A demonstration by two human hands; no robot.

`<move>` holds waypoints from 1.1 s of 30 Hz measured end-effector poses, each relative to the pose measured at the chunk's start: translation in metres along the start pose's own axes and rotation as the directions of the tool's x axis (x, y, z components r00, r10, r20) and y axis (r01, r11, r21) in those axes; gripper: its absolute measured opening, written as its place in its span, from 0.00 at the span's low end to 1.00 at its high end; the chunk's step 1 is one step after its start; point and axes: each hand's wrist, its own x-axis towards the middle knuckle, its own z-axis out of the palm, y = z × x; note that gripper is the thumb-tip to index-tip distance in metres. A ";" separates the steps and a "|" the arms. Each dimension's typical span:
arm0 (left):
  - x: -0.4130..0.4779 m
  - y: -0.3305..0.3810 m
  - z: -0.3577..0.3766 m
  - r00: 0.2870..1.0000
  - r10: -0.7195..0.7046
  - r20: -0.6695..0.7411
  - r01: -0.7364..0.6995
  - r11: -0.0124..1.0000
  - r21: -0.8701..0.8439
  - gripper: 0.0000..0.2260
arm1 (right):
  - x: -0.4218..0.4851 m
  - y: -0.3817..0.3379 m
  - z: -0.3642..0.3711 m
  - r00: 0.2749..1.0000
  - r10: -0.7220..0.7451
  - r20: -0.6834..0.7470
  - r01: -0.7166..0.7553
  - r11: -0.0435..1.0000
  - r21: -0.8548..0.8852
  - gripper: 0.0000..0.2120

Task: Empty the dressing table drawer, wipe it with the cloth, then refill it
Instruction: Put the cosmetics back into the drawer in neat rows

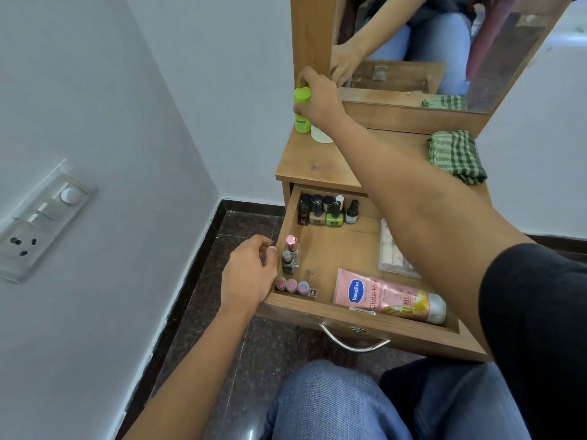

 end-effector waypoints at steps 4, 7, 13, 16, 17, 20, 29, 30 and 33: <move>-0.001 0.001 -0.001 1.000 -0.002 0.011 0.002 1.000 0.001 0.10 | -0.008 -0.003 -0.021 0.999 -0.035 0.000 0.034 0.963 0.267 0.18; -0.001 0.002 -0.002 1.000 -0.009 0.016 0.009 1.000 0.003 0.10 | -0.024 -0.003 -0.042 0.999 -0.048 -0.004 0.046 0.939 0.341 0.17; -0.001 0.004 -0.004 1.000 -0.015 0.014 0.015 1.000 0.004 0.09 | -0.088 0.009 -0.085 0.993 -0.070 0.090 0.040 0.954 0.297 0.18; -0.001 0.004 -0.004 1.000 -0.015 0.013 0.015 1.000 0.008 0.10 | -0.126 0.024 -0.095 0.986 -0.035 0.164 0.001 0.980 0.200 0.18; -0.001 0.004 -0.004 1.000 -0.012 0.012 0.012 1.000 0.009 0.10 | -0.138 0.029 -0.096 0.984 -0.017 0.177 -0.010 0.988 0.152 0.19; -0.002 0.003 -0.003 1.000 -0.004 0.011 0.004 1.000 0.007 0.11 | -0.174 0.048 -0.090 0.980 0.000 0.200 -0.029 0.989 0.142 0.18; -0.002 0.002 -0.002 1.000 -0.008 0.003 0.008 1.000 0.023 0.10 | -0.233 0.097 -0.035 0.983 0.135 0.128 -0.139 0.990 0.023 0.19; -0.001 0.002 -0.002 1.000 -0.009 0.004 0.008 1.000 0.023 0.10 | -0.235 0.100 -0.030 0.980 0.159 0.115 -0.162 0.987 0.013 0.19; -0.001 0.002 -0.002 1.000 -0.010 0.007 0.010 1.000 0.017 0.10 | -0.237 0.105 -0.021 0.974 0.217 0.063 -0.219 0.976 0.023 0.18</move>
